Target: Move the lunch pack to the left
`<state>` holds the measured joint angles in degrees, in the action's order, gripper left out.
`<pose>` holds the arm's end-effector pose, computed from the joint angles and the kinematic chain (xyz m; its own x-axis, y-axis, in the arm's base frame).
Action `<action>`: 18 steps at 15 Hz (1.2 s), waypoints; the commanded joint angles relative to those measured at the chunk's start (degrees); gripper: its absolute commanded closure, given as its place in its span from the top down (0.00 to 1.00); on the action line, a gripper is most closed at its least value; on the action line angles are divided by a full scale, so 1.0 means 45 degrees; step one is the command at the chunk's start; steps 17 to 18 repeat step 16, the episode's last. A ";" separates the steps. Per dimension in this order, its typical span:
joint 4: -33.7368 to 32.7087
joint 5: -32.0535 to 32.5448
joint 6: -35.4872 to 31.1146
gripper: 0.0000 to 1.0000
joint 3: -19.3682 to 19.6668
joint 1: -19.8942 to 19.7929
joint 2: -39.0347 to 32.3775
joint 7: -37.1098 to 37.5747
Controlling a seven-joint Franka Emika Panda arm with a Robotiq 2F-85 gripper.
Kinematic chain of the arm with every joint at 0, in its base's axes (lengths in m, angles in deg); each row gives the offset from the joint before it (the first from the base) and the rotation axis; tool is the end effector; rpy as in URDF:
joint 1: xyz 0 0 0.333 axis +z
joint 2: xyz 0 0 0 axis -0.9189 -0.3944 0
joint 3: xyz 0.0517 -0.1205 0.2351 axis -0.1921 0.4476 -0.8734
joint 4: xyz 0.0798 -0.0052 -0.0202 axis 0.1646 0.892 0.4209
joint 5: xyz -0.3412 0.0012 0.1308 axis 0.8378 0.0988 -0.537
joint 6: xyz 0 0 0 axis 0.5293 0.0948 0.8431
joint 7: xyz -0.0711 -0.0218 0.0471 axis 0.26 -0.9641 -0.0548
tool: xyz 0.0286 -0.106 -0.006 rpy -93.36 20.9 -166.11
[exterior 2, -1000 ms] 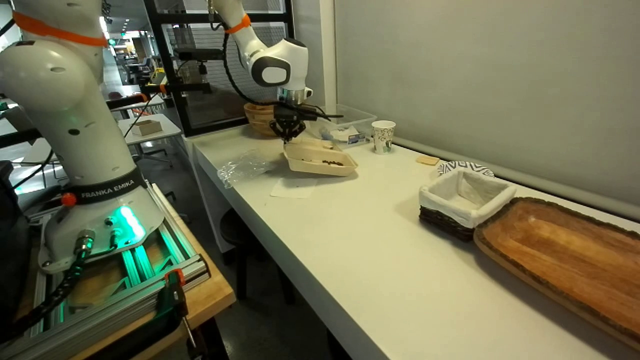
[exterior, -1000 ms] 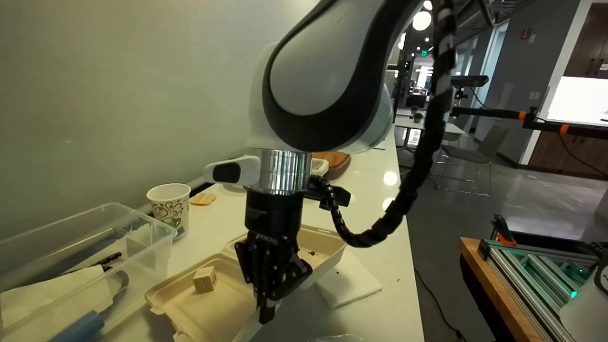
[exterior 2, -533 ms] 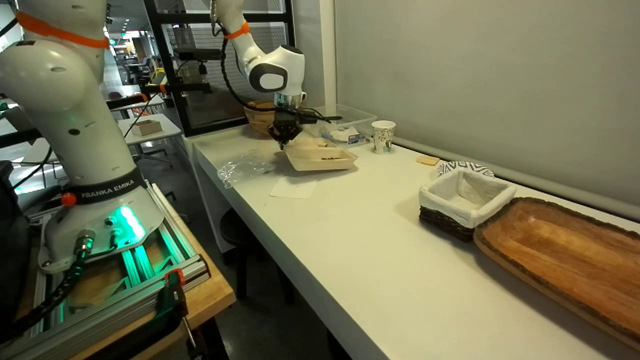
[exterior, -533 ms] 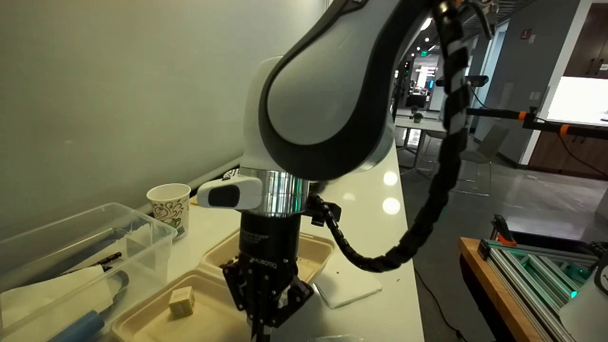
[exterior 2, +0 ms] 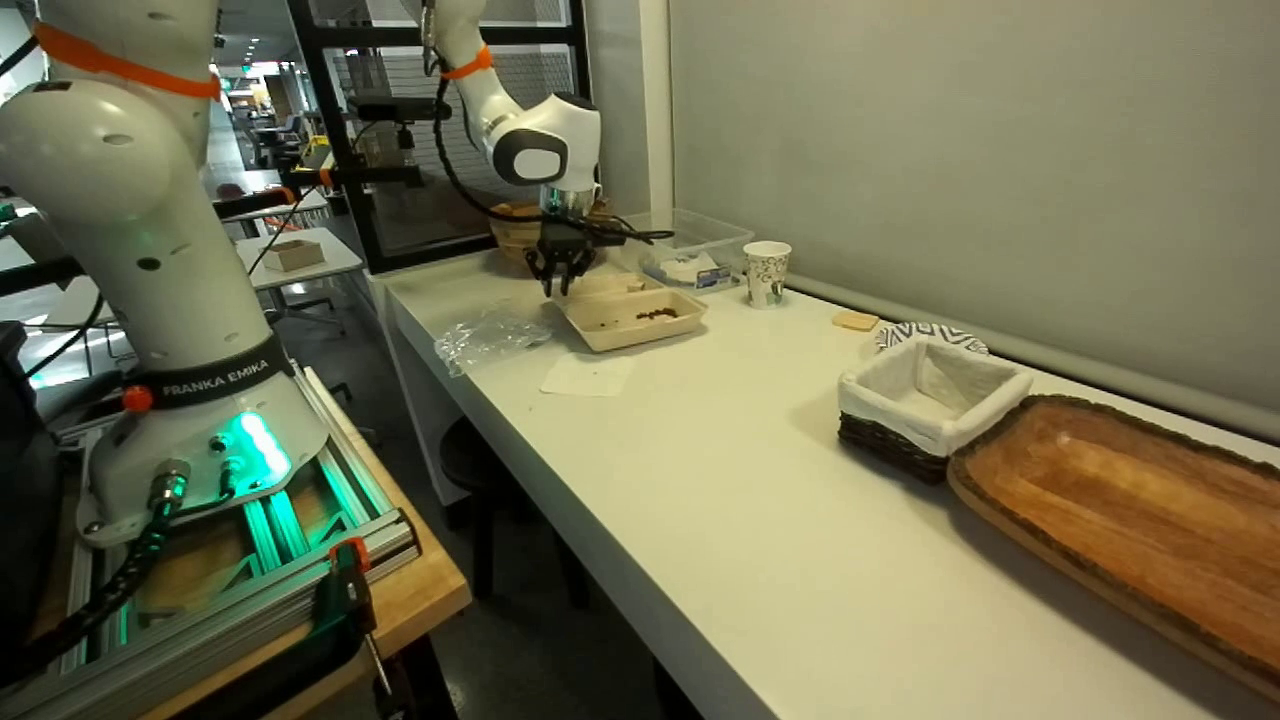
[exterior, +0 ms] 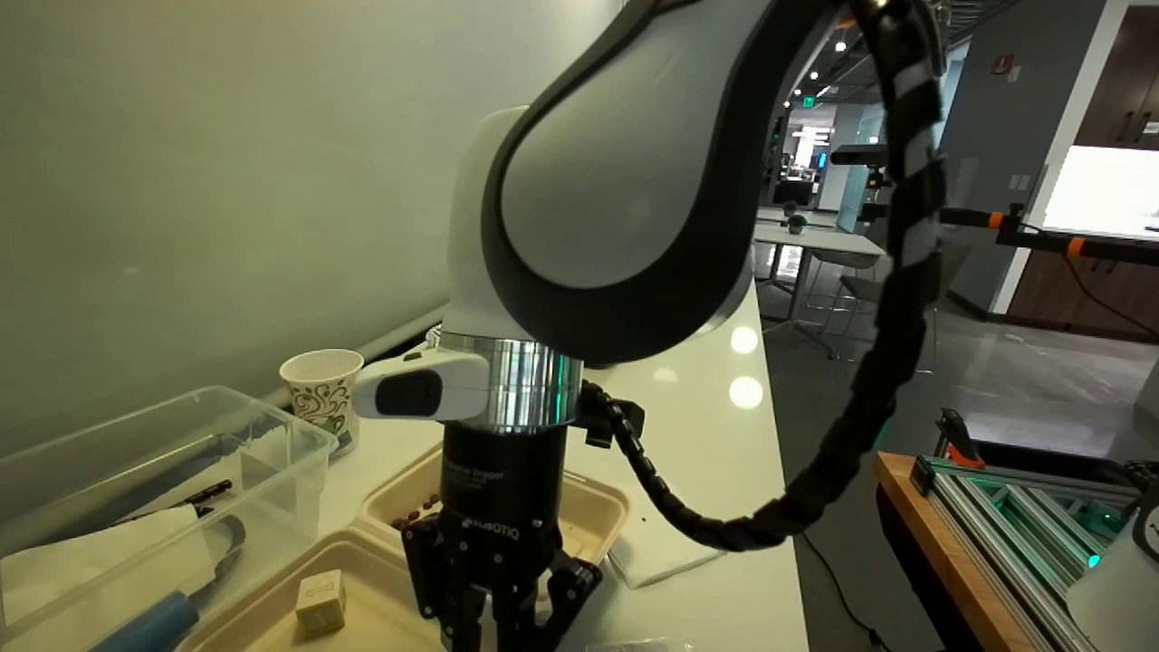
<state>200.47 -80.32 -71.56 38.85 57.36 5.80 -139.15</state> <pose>0.4879 0.0997 0.1610 0.2471 0.9235 0.2934 0.9686 -0.2266 -0.1024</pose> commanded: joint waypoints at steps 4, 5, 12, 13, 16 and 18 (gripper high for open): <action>0.0180 -0.0610 0.1670 0.87 0.0475 0.0540 0.2666 0.2624; 0.0216 -0.0787 0.1744 0.95 0.0646 0.0685 0.3061 0.3296; 0.0193 0.0499 0.2357 1.00 0.2461 0.1710 0.4328 0.6903; 0.0294 0.0832 0.2522 1.00 0.2709 0.1758 0.4565 0.7458; 0.0453 0.1034 0.2576 1.00 0.2903 0.1794 0.4797 0.7877; 0.0453 0.1034 0.2576 1.00 0.2903 0.1794 0.4797 0.7877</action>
